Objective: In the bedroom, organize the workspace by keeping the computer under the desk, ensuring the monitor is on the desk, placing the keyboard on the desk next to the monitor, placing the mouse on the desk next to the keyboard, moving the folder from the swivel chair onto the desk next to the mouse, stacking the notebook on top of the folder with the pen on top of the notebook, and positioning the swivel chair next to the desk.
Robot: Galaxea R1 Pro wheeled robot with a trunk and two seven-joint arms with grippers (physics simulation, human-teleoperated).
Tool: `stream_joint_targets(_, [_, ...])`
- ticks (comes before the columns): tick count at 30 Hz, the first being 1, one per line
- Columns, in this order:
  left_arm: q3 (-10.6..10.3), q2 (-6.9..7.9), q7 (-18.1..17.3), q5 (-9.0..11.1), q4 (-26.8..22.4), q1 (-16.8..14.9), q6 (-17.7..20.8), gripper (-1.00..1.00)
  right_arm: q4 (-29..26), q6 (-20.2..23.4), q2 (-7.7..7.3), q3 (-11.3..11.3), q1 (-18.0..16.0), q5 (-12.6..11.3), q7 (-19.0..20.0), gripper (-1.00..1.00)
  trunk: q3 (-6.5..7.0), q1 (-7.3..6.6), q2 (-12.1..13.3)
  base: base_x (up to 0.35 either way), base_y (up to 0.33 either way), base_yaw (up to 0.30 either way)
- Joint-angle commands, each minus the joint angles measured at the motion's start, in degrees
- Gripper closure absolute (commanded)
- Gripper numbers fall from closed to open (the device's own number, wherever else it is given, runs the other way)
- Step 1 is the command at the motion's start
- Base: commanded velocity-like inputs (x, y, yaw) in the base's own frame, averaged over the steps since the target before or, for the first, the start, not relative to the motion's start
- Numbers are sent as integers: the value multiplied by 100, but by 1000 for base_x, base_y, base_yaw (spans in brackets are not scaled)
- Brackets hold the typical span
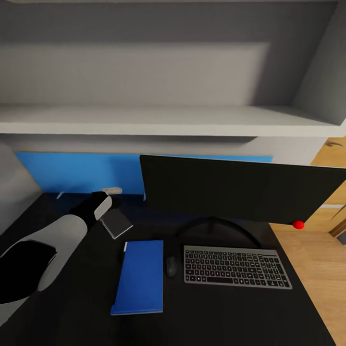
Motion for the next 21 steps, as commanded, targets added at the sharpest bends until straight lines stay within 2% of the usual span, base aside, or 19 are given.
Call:
stream_joint_targets(1, [-49, 5, 53, 55, -12, -28, 52, -100, -10, -7, -4, 26, 2, -60, 26, -100, -19, 3, -10, 0, 0, 0])
stream_joint_targets(9, [-95, 0, 144, 14, -8, -438, 238, -100, -12, -7, 6, 24, 2, -58, 26, -100, -93, 3, -10, 0, 0, 0])
stream_joint_targets(11, [-105, -19, 155, -160, -8, -529, 361, -100, -13, -7, 9, 24, 2, -58, 26, -100, -111, 3, -10, 0, 0, 0])
stream_joint_targets(12, [-105, -19, 155, -160, -8, -529, 361, -100, -13, -7, 9, 24, 2, -58, 26, -100, -120, 3, -10, 0, 0, 0])
stream_joint_targets(13, [-106, -29, 156, -257, -8, -544, 387, -100, -13, -7, 10, 24, 2, -58, 26, -100, -130, 3, -10, 0, 0, 0])
stream_joint_targets(14, [-105, -48, 157, -463, -8, -557, 410, -100, -13, -7, 11, 24, 2, -58, 26, -100, -139, 3, -10, 0, 0, 0])
stream_joint_targets(16, [-101, -71, 156, -621, -4, -558, 411, -100, -13, -8, 12, 27, 2, -58, 26, -100, -157, 3, -10, 0, 0, 0])
stream_joint_targets(21, [-67, -122, 118, -797, 0, -557, 410, -100, -13, -11, 13, 31, 2, -58, 26, -100, -203, 3, -10, 0, 0, 0])
